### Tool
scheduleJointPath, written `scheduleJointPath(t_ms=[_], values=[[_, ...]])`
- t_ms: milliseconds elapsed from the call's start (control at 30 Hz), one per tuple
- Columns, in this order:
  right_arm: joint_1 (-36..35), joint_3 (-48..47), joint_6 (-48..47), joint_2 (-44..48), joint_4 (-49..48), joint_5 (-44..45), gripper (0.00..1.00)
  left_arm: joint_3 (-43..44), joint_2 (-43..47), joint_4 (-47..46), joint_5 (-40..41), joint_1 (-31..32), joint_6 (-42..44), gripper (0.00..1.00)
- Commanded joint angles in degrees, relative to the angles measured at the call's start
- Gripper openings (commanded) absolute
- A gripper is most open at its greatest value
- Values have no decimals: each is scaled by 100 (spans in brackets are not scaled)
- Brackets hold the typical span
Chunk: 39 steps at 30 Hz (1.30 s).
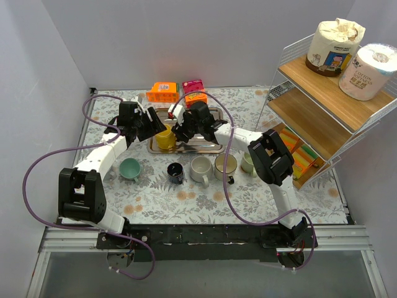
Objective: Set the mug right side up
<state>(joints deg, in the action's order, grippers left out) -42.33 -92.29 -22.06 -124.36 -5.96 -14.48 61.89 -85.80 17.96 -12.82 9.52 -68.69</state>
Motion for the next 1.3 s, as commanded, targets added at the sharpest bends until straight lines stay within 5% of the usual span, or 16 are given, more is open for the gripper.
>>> scheduleJointPath(t_ms=[0,633,1000,1267], values=[[14,-104,-684,-36,-12,-89,67,78,222,59,95,15,101,64],[23,-421,-1142,-388,-336,-652,64,69,336,349,192,15,356,65],[23,-106,-1160,-186,-292,-495,43,-45,353,305,148,6,286,65],[14,-149,-1221,-80,-275,-433,47,-72,362,296,131,15,294,65]])
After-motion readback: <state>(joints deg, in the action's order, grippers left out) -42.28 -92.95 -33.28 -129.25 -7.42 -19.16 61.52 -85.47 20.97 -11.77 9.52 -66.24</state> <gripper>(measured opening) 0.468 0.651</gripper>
